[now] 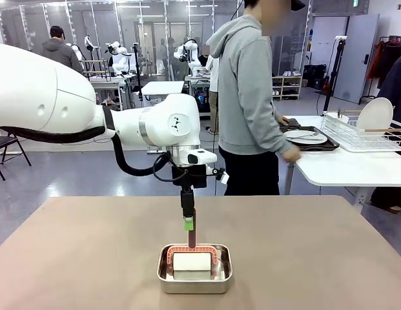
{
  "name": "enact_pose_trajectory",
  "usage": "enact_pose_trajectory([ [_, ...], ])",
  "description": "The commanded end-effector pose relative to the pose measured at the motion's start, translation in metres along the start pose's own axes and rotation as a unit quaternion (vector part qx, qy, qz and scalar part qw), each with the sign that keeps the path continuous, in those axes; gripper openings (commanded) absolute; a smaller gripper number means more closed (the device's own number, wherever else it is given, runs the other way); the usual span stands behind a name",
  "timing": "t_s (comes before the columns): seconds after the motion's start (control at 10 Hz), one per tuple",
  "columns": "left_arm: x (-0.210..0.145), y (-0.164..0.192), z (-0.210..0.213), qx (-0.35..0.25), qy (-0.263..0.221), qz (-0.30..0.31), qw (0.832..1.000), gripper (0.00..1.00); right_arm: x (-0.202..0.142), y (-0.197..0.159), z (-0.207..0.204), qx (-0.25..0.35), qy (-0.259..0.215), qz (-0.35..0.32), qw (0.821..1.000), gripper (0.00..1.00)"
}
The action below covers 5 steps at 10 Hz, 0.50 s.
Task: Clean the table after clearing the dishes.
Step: When the right (or left) Handle tray is removed, use the right hand (or left hand) to clean the right (or left) side of the table with the Lint Roller.
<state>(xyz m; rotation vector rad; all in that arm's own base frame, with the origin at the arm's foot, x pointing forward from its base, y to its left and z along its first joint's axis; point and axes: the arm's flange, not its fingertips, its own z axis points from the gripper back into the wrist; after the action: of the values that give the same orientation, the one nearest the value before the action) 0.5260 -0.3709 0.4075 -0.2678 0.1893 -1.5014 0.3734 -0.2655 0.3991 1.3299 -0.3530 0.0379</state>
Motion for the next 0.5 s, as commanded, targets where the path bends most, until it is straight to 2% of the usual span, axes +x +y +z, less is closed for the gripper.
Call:
enact_pose_trajectory([
  [0.0,0.0128,0.0017,0.0016,-0.006,0.021,-0.006,1.0,1.0,-0.0012,0.0027,-0.0001,0.004,0.001,0.009,1.0,1.0],
  [0.4,0.0193,0.0032,-0.0026,-0.017,0.032,-0.007,0.999,1.0,-0.0012,0.0027,-0.0001,0.004,0.001,0.009,1.0,1.0],
])
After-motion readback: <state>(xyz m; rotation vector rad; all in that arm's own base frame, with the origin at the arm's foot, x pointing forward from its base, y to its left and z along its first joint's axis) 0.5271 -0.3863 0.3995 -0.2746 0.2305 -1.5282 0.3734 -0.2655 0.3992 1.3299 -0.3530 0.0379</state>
